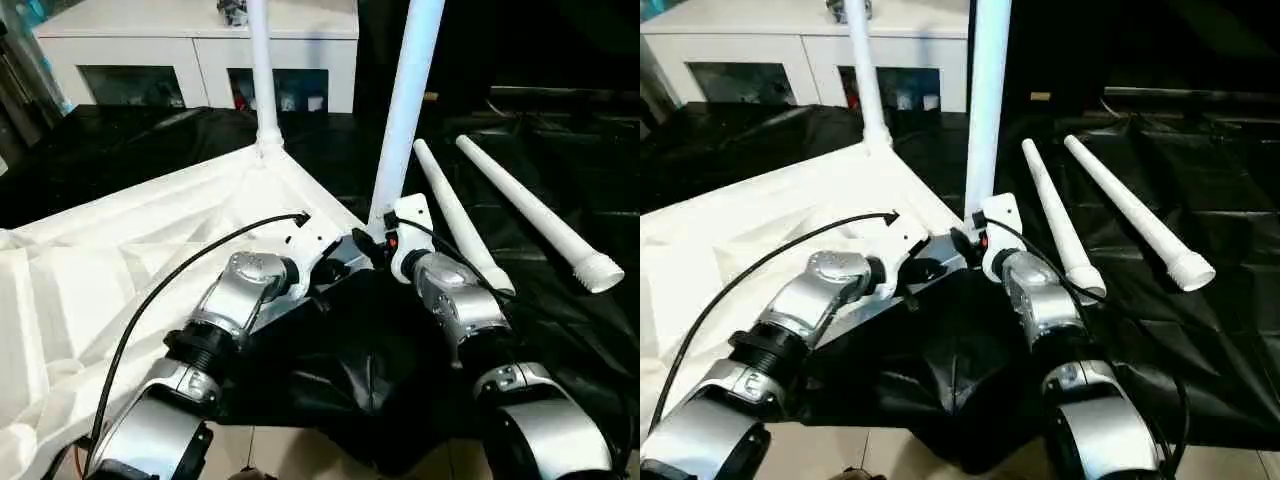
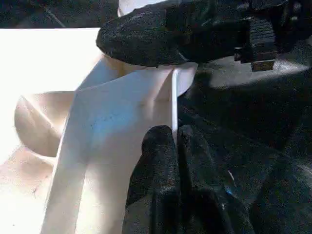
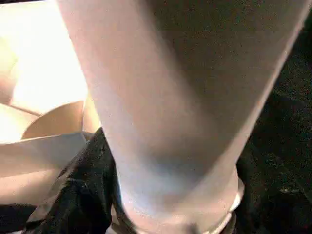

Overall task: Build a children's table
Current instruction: Rotate leg to tighten

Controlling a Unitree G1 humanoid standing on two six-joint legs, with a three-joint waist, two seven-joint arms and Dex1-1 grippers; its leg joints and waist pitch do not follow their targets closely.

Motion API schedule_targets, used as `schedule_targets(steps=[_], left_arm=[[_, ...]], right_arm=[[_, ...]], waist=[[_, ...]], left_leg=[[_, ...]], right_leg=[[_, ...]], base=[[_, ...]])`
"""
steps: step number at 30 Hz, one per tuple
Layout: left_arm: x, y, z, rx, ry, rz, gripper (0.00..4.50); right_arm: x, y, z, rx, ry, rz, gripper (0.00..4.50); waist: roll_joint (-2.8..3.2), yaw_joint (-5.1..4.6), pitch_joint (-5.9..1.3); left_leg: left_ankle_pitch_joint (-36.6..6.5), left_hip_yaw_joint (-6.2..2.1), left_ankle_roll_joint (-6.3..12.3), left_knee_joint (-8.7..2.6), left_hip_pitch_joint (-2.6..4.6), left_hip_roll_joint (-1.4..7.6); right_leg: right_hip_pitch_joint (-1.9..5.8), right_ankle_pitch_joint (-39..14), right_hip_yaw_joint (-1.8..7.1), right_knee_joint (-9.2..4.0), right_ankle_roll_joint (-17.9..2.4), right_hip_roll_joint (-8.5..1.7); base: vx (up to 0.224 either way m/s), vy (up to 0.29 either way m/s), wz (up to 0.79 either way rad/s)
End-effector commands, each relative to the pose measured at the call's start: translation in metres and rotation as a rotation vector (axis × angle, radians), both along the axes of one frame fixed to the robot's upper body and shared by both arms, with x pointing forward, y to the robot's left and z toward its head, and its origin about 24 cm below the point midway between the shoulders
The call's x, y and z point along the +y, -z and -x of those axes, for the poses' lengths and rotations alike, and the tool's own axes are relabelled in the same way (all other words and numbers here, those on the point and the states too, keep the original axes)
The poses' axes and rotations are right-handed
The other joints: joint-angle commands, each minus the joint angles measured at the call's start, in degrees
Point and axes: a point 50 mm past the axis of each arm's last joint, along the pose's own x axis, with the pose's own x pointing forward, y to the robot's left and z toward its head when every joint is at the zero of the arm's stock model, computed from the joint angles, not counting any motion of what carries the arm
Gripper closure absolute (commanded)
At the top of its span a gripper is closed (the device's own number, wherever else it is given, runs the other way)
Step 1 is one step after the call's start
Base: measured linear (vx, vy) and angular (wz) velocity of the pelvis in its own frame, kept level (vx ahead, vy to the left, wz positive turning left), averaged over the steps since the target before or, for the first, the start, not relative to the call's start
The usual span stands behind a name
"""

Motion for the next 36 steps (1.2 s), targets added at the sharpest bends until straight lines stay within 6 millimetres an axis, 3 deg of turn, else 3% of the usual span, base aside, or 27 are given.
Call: schedule_targets(steps=[1, 5, 6, 12, 17, 19, 22, 27, 29, 36], left_arm=[[-0.018, -0.013, 0.001, -0.06, 0.079, 0.034, 4.5], [-0.013, -0.008, 0.008, -0.046, 0.165, 0.017, 4.5], [-0.012, -0.007, 0.009, -0.044, 0.175, 0.014, 4.5], [-0.002, -0.006, 0.019, -0.023, 0.3, 0.014, 4.5], [0.006, -0.007, 0.026, -0.01, 0.408, 0.021, 4.5], [0.014, -0.007, 0.031, 0.013, 0.477, 0.014, 4.5], [0.017, -0.007, 0.032, 0.025, 0.495, 0.009, 4.5], [0.022, -0.008, 0.039, 0.081, 0.571, 0.013, 4.5], [0.023, -0.008, 0.04, 0.083, 0.578, 0.01, 4.5], [0.022, -0.007, 0.036, 0.074, 0.524, 0.012, 4.5]], right_arm=[[0.023, 0.018, 0.012, 0.084, -0.097, -0.009, 1.06], [0.021, 0.012, 0.012, 0.035, -0.175, 0.013, 0.72], [0.021, 0.011, 0.012, 0.029, -0.19, 0.015, 0.72], [0.008, 0.002, 0.021, -0.017, -0.449, 0.019, 0.72], [-0.007, -0.006, 0.03, -0.025, -0.606, 0.01, 0.72], [-0.02, -0.01, 0.041, 0.006, -0.745, 0.005, 0.72], [-0.024, -0.011, 0.046, 0.025, -0.796, 0.006, 0.72], [-0.028, -0.01, 0.054, 0.074, -0.857, -0.008, 1.18], [-0.025, -0.009, 0.057, 0.079, -0.872, -0.011, 1.42], [-0.018, -0.006, 0.058, 0.075, -0.837, -0.034, 1.73]], waist=[[-0.32, 0.14, -4.15], [-0.24, 0.15, -4.0], [-0.31, -0.09, -3.93], [-0.29, 0.09, -3.87], [-0.2, 0.76, -3.81], [-0.29, 1.12, -3.95], [-0.2, 1.49, -3.94], [-0.29, 1.7, -3.81], [-0.01, 1.61, -3.77], [-0.32, 1.48, -3.77]], left_leg=[[-7.63, -0.83, 4.14, -3.67, 0.84, 2.56], [-9.64, -0.92, 3.87, -3.83, 0.96, 2.72], [-9.85, -0.92, 3.71, -3.91, 0.72, 2.71], [-10.55, -0.84, 4.31, -3.88, 0.97, 2.85], [-10.62, -0.81, 4.47, -3.9, 0.99, 3.07], [-10.21, -0.73, 4.89, -3.75, 1.06, 3.07], [-9.65, -0.67, 5.28, -3.73, 1.08, 3.19], [-10.78, -0.75, 4.19, -3.93, 1.17, 3.19], [-10.88, -0.85, 3.83, -4.03, 1.11, 3.19], [-10.99, -0.76, 3.16, -3.99, 1.16, 3.05]], right_leg=[[3.07, -3.46, 2.24, -3.8, -15.04, -4.63], [3.0, -6.68, 2.19, -4.07, -14.8, -4.73], [3.15, -6.77, 2.23, -3.99, -14.69, -4.72], [3.05, -6.62, 2.22, -4.02, -15.07, -4.6], [3.01, -6.96, 2.27, -4.01, -15.01, -4.61], [3.11, -6.37, 2.25, -3.87, -14.97, -4.5], [2.79, -5.87, 2.22, -3.77, -15.3, -4.53], [2.74, -9.03, 2.26, -4.02, -14.73, -4.59], [2.71, -9.39, 2.29, -4.0, -14.5, -4.56], [2.64, -10.35, 2.36, -4.24, -14.1, -4.62]], base=[[0.0, 0.0, 0.0], [0.0, 0.0, 0.0], [0.0, 0.0, 0.0], [0.0, 0.0, 0.0], [0.0, 0.0, 0.0], [0.0, 0.0, 0.0], [0.0, 0.0, 0.0], [0.0, 0.0, 0.0], [0.0, 0.0, 0.0], [0.0, 0.0, 0.0]])
